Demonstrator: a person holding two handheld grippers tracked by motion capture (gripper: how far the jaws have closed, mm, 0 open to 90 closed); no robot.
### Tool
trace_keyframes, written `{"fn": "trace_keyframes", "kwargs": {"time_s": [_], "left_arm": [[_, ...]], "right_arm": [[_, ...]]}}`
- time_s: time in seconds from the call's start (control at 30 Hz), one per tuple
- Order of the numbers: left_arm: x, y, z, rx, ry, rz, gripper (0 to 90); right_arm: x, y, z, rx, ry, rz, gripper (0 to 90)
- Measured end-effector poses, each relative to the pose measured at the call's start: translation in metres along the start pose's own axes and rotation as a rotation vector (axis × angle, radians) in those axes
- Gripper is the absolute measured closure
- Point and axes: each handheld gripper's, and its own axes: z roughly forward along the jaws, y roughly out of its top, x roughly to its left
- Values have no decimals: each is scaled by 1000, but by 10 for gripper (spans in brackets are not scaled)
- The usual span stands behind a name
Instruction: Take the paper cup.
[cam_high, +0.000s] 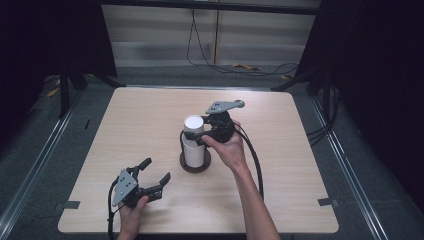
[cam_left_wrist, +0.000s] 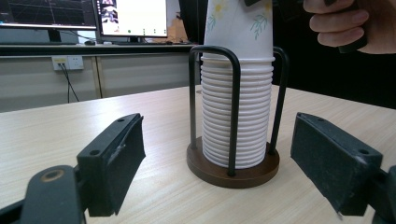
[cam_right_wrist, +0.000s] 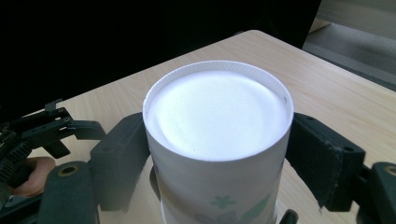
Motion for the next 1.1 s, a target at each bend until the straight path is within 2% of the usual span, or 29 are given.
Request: {"fn": "trace_keyframes", "kwargs": {"time_s": [0.3,0.4,0.63,0.87,1.1], "left_arm": [[0,0,0,0,0,1,173],[0,0,0,0,0,1,173],[0,0,0,0,-1,1,173],[0,0,0,4,-2,1,173],[0,0,0,4,-2,-5,173]], "right_arm": [[0,0,0,4,4,-3,262],[-1,0,1,3,8,-6,304],[-1,1,0,4,6,-13,310],[-2,3,-4,-32,13,0,312],[0,8,-10,-55,14,-18,312]]}}
